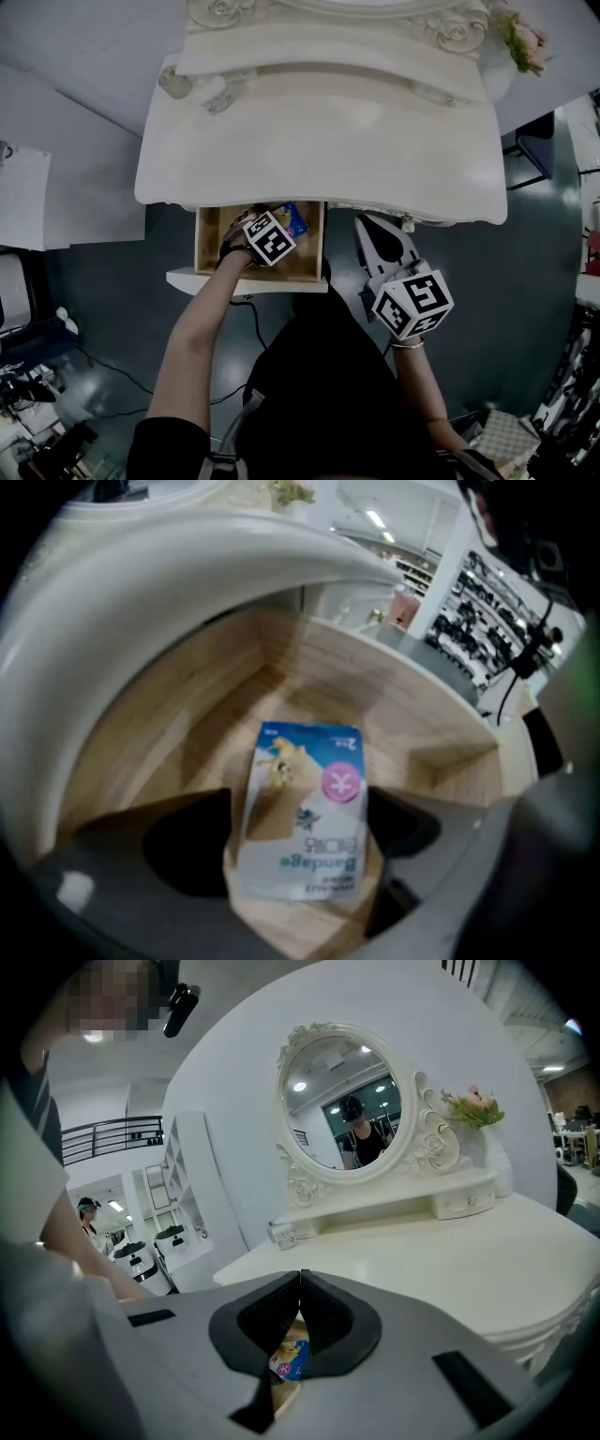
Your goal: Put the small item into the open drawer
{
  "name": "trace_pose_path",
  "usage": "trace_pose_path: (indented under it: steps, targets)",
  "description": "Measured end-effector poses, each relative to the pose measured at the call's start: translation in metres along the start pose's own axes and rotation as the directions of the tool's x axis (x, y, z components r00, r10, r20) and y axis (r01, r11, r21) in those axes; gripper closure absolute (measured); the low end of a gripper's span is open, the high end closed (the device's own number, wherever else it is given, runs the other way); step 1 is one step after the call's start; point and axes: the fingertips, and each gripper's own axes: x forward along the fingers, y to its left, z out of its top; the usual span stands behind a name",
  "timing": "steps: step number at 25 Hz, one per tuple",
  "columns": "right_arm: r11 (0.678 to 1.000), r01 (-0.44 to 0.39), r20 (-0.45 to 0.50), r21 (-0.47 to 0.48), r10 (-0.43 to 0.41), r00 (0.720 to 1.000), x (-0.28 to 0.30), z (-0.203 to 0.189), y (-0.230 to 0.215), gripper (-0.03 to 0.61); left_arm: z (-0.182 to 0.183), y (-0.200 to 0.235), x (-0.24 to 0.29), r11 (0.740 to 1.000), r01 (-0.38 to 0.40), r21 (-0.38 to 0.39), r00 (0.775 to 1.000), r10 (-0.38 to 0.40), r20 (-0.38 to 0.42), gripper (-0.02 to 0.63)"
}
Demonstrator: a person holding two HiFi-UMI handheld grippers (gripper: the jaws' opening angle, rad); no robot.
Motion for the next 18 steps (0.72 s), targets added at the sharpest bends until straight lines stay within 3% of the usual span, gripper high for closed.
trace_pose_path:
  steps: [6,9,18]
  targets:
    - [1.000,-0.010,0.004,-0.008,0.010,1.000,0.001,0.002,0.004,0.574,0.011,0.004,-0.024,0.998,-0.059,-0.010,0.996,0.059,0.070,0.174]
    - [1.000,-0.020,0.009,-0.010,0.020,1.000,0.000,0.003,0.008,0.574,0.015,0.006,-0.037,0.995,-0.096,-0.031,0.988,0.099,0.116,0.237]
    - [0.998,-0.053,0.031,-0.035,0.054,0.998,-0.005,0.009,0.025,0.574,0.027,0.001,-0.087,0.983,-0.109,-0.149,0.957,0.144,0.252,0.324]
